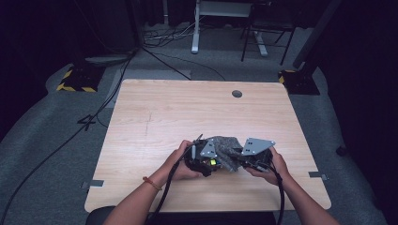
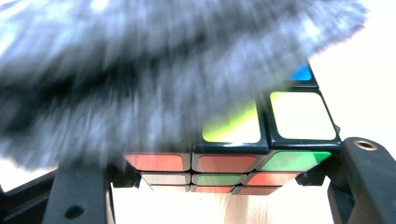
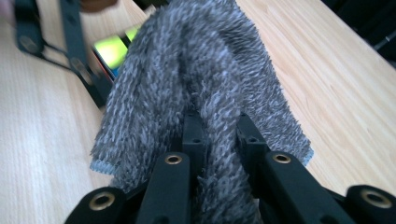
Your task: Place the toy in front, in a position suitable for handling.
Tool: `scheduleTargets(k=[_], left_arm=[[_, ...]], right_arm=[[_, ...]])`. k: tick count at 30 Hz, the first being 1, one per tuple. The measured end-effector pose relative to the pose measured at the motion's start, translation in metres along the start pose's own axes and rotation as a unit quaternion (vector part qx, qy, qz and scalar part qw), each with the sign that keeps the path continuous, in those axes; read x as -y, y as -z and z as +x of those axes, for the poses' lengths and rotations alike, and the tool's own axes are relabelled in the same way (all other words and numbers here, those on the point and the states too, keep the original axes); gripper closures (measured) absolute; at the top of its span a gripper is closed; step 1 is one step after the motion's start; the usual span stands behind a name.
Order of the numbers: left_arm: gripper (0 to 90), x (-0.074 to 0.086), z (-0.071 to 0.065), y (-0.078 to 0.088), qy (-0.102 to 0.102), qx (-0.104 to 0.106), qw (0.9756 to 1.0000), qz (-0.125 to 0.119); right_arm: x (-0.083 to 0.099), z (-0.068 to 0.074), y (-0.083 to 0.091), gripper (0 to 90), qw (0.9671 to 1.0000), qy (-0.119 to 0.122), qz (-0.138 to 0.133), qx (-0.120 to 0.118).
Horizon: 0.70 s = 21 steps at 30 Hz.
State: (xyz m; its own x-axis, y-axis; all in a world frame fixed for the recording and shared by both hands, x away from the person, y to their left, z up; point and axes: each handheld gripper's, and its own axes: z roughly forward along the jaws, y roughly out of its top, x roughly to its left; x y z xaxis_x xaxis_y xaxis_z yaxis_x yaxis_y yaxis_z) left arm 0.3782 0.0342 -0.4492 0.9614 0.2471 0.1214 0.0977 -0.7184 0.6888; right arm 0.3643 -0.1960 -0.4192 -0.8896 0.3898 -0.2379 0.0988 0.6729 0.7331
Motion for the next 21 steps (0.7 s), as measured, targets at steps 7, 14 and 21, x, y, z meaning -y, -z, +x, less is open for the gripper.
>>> scheduleTargets(k=[7,14,21], left_arm=[[33.6,0.0,-0.001,0.003,-0.003,-0.005,1.0,0.006],[33.6,-0.006,-0.013,-0.009,-0.024,-0.005,0.9992,0.033],[33.7,-0.005,-0.013,-0.007,-0.022,-0.01,0.9992,0.032]], right_arm=[[0.01,0.001,0.005,78.1,0.9999,-0.004,-0.006,-0.01],[-0.015,0.028,0.003,77.9,0.9984,0.041,-0.024,-0.032],[-0.015,0.026,0.0,78.0,0.9986,0.051,-0.012,-0.004]])
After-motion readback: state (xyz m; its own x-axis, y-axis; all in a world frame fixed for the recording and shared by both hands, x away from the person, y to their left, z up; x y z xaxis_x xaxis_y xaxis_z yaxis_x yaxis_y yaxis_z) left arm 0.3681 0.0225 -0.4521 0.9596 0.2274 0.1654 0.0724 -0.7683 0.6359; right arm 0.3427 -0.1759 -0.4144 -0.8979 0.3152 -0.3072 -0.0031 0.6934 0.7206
